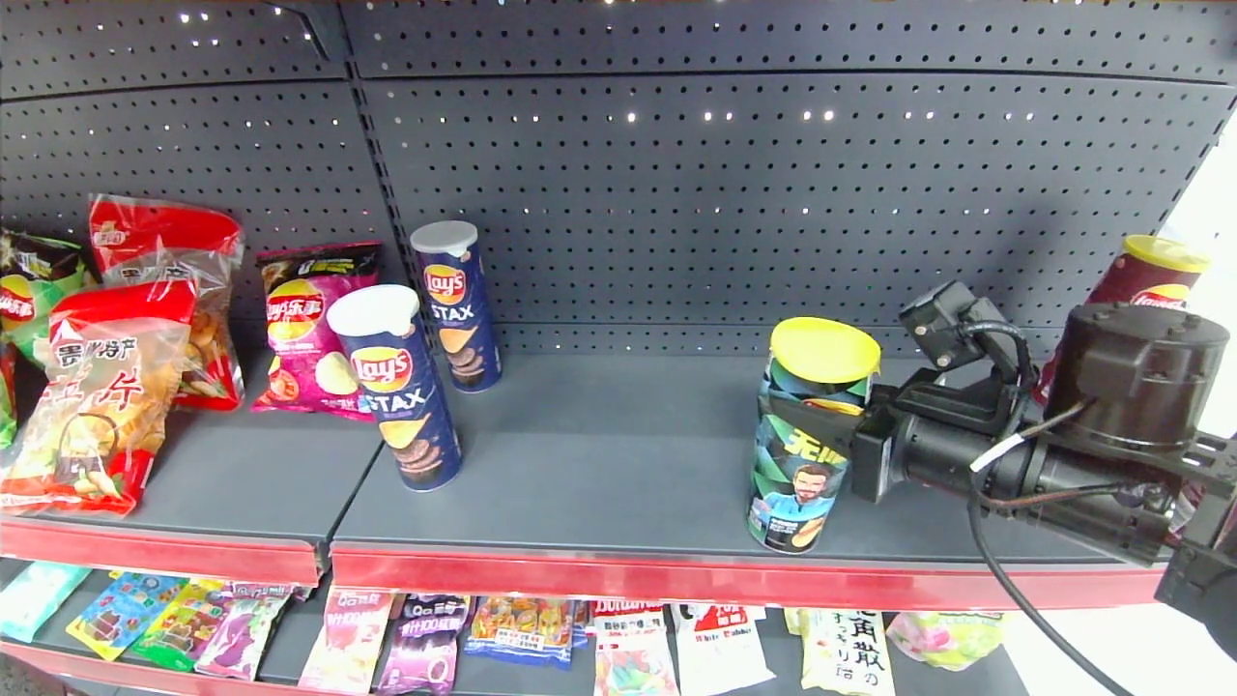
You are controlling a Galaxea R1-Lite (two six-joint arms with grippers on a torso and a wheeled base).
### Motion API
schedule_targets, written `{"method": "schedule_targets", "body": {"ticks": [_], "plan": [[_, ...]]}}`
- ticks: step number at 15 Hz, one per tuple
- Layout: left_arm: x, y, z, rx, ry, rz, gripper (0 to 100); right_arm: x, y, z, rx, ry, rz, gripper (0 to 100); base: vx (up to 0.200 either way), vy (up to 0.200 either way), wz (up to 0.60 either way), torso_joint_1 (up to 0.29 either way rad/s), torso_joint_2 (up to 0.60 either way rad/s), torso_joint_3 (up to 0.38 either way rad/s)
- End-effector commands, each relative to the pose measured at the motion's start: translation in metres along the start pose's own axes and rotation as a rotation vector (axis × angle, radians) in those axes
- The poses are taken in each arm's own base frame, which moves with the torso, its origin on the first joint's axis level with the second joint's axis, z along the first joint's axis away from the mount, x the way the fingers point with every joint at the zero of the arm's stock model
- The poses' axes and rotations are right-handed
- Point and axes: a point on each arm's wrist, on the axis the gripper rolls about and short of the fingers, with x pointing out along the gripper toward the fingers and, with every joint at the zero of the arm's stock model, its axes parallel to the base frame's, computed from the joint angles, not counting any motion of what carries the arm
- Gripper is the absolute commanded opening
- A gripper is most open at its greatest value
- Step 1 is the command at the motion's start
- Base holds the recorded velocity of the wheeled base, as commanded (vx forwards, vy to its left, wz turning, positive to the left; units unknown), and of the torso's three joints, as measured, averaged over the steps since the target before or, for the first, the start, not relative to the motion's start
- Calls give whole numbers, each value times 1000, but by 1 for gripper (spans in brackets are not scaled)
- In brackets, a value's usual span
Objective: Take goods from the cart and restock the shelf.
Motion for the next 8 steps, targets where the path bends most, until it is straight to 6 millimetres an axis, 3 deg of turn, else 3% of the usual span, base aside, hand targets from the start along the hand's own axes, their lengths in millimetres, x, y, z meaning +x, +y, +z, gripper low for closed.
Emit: {"method": "schedule_targets", "body": {"ticks": [1,5,8], "plan": [[0,0,0,0,0,1,0,4,2,-2,-2,6,6,0,0,0,0,0,0,0],[0,0,-1,1,3,0,0,8,10,1,7,-3,-48,0,0,0,0,0,0,0],[0,0,-1,0,4,0,0,10,27,5,111,-35,-112,0,0,0,0,0,0,0]]}}
